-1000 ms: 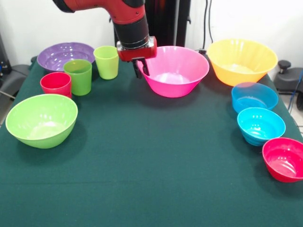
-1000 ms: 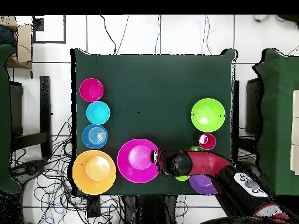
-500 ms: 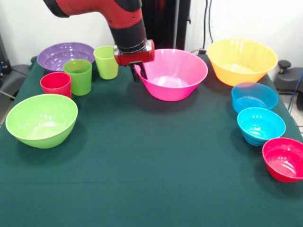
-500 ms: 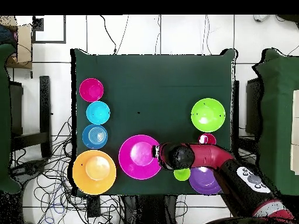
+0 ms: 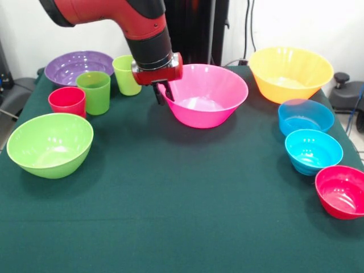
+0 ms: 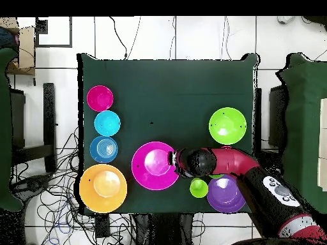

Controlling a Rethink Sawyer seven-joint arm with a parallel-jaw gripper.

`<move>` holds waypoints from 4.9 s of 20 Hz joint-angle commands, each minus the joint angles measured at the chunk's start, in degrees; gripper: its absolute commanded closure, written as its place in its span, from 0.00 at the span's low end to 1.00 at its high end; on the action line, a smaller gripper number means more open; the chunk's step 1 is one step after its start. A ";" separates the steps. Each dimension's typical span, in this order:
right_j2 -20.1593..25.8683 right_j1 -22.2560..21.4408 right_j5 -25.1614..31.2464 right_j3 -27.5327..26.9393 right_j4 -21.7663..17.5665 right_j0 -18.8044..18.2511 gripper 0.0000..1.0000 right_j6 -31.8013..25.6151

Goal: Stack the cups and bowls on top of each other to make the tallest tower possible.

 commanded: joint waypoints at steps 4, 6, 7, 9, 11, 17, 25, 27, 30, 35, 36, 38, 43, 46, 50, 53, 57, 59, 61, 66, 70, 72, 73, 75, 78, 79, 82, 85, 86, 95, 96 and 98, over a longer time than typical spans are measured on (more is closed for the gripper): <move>5.85 3.43 4.81 -10.67 -5.42 -0.46 1.00 -14.82; 6.23 3.68 5.33 -11.14 -5.54 -0.53 1.00 -15.02; 6.39 3.81 5.58 -11.36 -5.58 -0.55 1.00 -15.08; 6.64 4.05 5.78 -11.56 -5.61 -0.57 1.00 -14.99; 6.77 4.14 5.88 -11.75 -5.70 -0.46 1.00 -14.82; 7.57 4.41 7.41 -12.70 -5.99 -0.60 1.00 -16.02; 8.72 5.61 9.22 -15.08 -6.10 -0.65 1.00 -17.36; 9.04 5.71 9.65 -15.36 -6.35 -0.87 1.00 -17.80; 9.43 5.87 10.24 -15.72 -6.56 -1.14 1.00 -18.32; 10.22 6.14 11.25 -16.52 -6.95 -1.60 1.00 -19.34; 10.38 6.23 11.39 -16.76 -7.04 -1.68 1.00 -19.60; 10.62 6.51 12.20 -17.35 -6.97 -1.78 1.00 -20.23; 10.76 6.68 12.74 -17.56 -6.87 -1.86 1.00 -20.68; 10.72 6.77 12.94 -17.78 -6.72 -1.76 1.00 -20.70; 10.69 6.61 12.83 -17.85 -6.95 -1.67 1.00 -20.59; 10.57 6.52 13.04 -17.90 -7.01 -1.57 1.00 -20.38; 10.55 6.89 13.48 -18.31 -7.13 -1.64 1.00 -20.42; 10.61 6.97 13.75 -18.50 -7.12 -1.62 1.00 -20.44; 10.65 7.03 13.59 -18.47 -7.21 -1.65 1.00 -20.39; 10.66 6.72 12.92 -18.11 -7.47 -1.61 1.00 -19.89; 11.05 7.06 12.43 -17.91 -7.29 -2.07 1.00 -20.08; 11.09 6.82 12.36 -17.56 -7.12 -2.24 1.00 -19.76; 11.15 6.75 12.44 -17.39 -6.98 -2.35 1.00 -19.68; 11.22 6.76 12.51 -17.29 -7.01 -2.51 1.00 -19.86; 11.26 6.76 12.31 -17.13 -7.12 -2.74 1.00 -19.91; 11.36 6.90 12.39 -17.16 -7.03 -2.85 1.00 -20.03; 11.60 7.11 12.53 -17.16 -6.94 -3.11 1.00 -20.25; 11.68 7.10 12.45 -17.09 -7.06 -3.20 1.00 -20.02; 11.75 7.10 12.48 -16.99 -7.10 -3.27 1.00 -20.05; 12.37 7.59 12.85 -16.86 -7.02 -3.93 0.00 -20.08; 12.42 7.61 12.84 -16.82 -7.05 -4.00 0.00 -20.09; 12.54 7.65 12.80 -16.73 -7.10 -4.13 0.00 -20.09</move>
